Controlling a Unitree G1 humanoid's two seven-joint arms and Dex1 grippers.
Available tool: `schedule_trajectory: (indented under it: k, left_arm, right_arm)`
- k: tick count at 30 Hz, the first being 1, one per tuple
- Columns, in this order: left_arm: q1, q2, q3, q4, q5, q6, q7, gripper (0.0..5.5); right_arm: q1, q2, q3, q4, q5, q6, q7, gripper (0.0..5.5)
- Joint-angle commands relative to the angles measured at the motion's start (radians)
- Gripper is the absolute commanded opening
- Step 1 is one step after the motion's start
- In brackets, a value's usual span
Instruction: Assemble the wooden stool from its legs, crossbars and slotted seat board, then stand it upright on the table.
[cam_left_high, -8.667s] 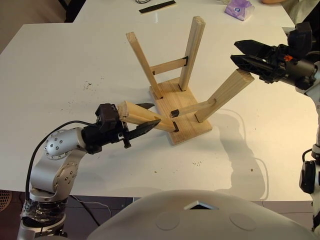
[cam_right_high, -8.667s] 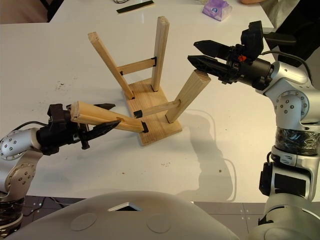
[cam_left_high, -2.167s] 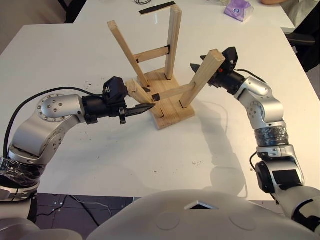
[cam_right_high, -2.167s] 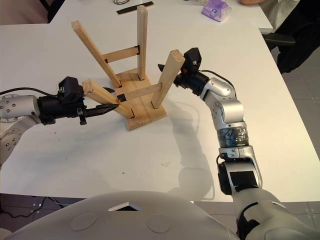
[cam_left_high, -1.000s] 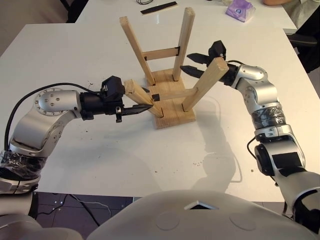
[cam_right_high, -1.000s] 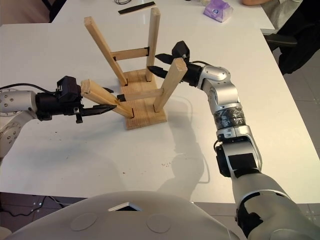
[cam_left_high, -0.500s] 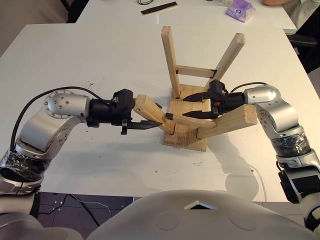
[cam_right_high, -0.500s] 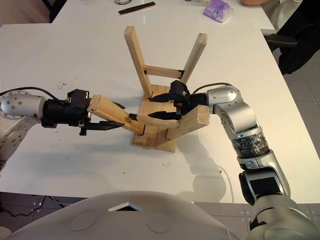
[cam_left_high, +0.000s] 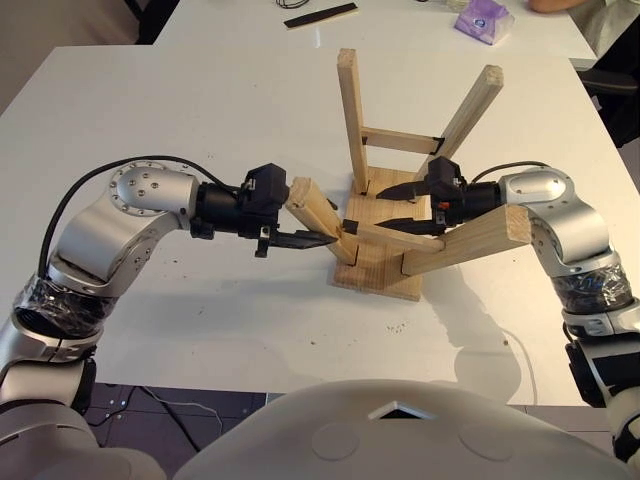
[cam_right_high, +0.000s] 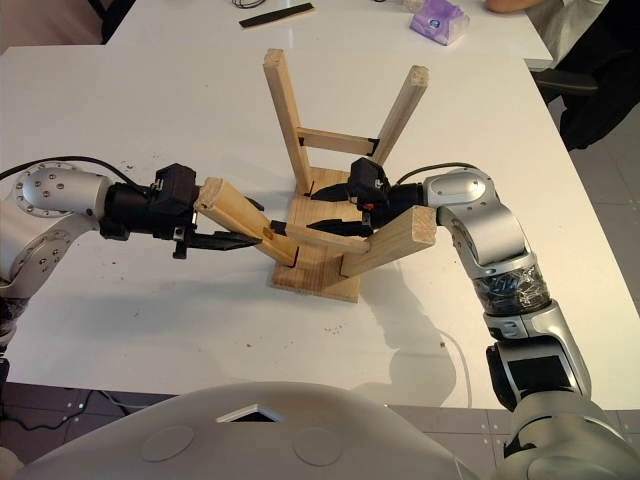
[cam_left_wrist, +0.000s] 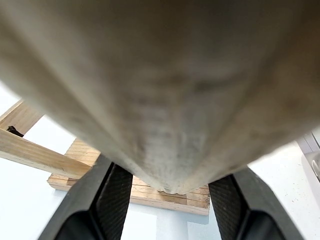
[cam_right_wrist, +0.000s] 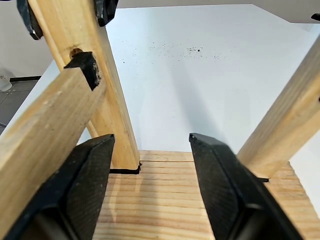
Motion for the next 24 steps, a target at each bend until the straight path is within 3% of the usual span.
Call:
schedule_trajectory:
  k: [1,12,20,24]
  left_arm:
    - [0.1,-0.048,-0.151,0.055,0.294,0.149,0.246,2.08]
    - [0.219,-0.015,-0.065,-0.065,0.177,0.111,0.22,2.08]
    - [0.28,-0.018,-0.039,-0.144,0.127,0.14,0.305,2.08]
    - [0.286,-0.019,-0.03,-0.148,0.119,0.142,0.33,2.08]
  right_arm:
    - [0.029,0.113,0.109,-0.085,0.046,-0.01,0.031,2.77]
    - [-0.098,0.144,0.016,0.112,-0.023,-0.078,-0.054,2.77]
    - [-0.18,0.079,-0.125,0.212,-0.05,-0.158,-0.119,2.77]
    - [-0.242,0.101,-0.214,0.285,-0.053,-0.203,-0.241,2.77]
